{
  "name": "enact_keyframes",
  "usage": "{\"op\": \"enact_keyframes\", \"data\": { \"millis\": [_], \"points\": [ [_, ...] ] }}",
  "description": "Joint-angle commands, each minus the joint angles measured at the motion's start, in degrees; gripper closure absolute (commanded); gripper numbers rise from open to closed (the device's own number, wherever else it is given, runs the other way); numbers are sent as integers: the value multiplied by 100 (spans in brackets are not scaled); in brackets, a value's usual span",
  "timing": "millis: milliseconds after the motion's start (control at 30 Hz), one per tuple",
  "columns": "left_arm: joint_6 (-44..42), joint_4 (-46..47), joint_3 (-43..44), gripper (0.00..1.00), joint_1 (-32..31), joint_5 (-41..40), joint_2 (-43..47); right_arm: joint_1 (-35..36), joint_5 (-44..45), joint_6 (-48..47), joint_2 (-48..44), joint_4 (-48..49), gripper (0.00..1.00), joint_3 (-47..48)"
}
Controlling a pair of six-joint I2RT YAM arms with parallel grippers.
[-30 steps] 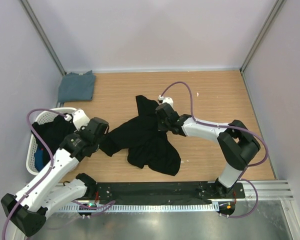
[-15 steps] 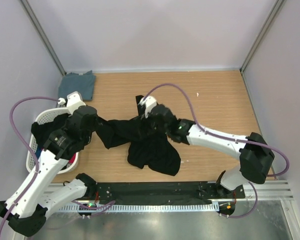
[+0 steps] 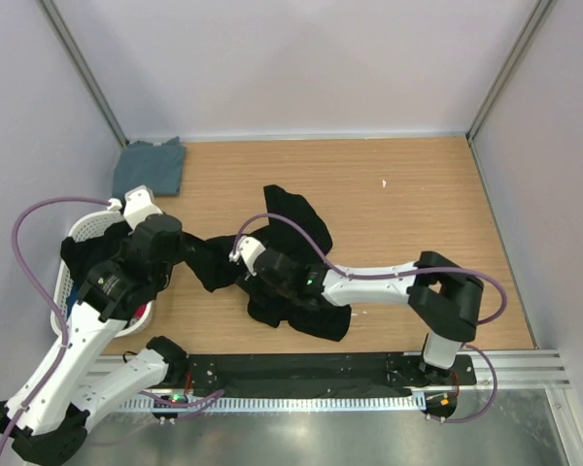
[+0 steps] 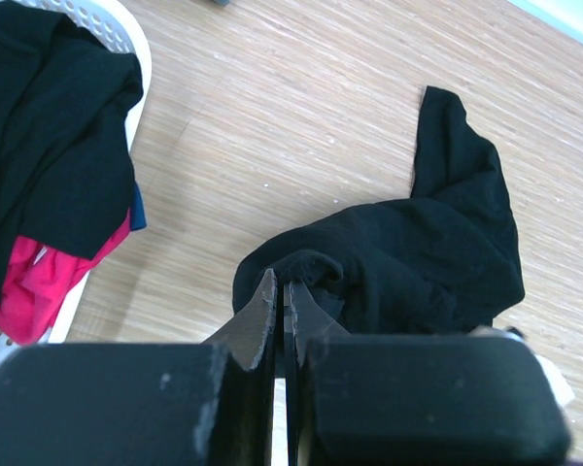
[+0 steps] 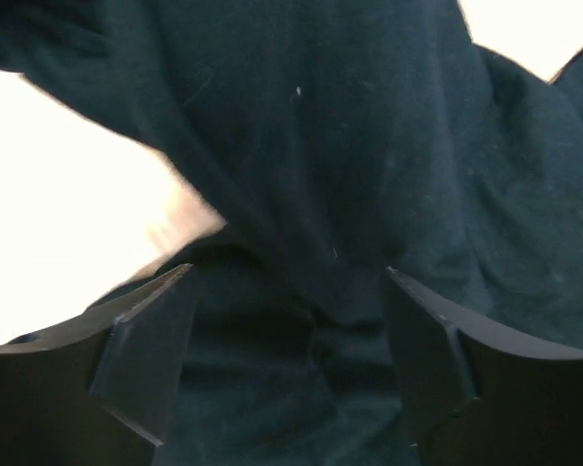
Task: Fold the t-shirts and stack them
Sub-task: Flatten the tshirt out
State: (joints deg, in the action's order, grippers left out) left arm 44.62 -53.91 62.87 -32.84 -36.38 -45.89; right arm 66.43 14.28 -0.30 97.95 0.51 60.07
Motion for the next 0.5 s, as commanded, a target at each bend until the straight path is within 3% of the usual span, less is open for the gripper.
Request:
{"op": "enact_keyframes", "data": {
  "millis": [0, 100, 133, 167, 300, 467],
  "points": [
    [55, -154, -38, 100, 41, -141, 194, 115, 952, -163, 320, 800, 24, 400],
    [64, -242, -47, 100, 41, -176, 317, 115, 1383, -391, 444, 1301, 62, 435],
    [56, -269, -30, 100, 41, -194, 326, 124, 1784, -453, 444, 1389, 88, 505],
    [55, -304, -3, 100, 41, -211, 344, 107, 2032, -506, 374, 1399, 97, 558],
    [-85, -445, 190, 100, 41, -413, 353, -42, 2658, -954, -196, 1259, 99, 751],
    [-682, -279, 900, 100, 41, -528, 203, -736, 2161, -859, -1180, 75, 99, 1304]
  ]
}}
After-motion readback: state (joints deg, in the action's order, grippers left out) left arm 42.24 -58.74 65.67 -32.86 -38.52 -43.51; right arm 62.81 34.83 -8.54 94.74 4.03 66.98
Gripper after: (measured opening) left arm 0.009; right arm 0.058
